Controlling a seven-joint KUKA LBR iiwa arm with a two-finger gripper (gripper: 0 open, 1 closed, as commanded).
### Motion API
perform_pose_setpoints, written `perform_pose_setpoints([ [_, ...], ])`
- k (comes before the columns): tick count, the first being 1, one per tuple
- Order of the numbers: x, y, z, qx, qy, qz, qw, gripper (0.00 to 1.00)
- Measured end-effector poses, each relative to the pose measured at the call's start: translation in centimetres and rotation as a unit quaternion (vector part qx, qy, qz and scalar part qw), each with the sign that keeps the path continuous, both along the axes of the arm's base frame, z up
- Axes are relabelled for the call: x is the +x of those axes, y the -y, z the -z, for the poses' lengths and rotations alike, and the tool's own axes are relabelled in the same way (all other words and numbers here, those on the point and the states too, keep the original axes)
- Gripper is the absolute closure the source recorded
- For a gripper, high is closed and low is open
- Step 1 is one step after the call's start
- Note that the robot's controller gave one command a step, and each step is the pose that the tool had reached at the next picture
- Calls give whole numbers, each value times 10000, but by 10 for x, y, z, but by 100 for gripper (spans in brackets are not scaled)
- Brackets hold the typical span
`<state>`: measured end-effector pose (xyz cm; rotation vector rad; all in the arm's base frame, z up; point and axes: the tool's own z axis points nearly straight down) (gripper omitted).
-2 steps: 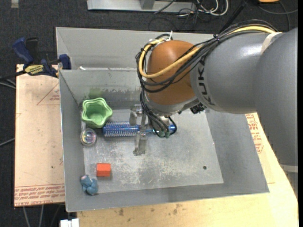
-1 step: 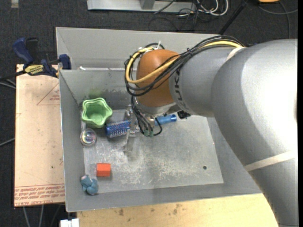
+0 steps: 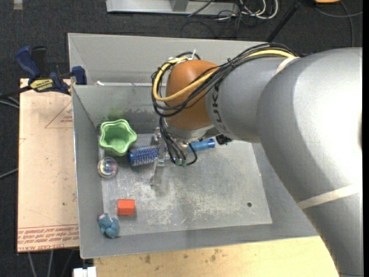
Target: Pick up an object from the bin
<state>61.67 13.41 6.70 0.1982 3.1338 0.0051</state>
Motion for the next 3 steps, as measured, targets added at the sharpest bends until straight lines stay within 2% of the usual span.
perform_pose_setpoints([
  [3, 2, -1, -1, 30, 15, 17, 10000, 0],
])
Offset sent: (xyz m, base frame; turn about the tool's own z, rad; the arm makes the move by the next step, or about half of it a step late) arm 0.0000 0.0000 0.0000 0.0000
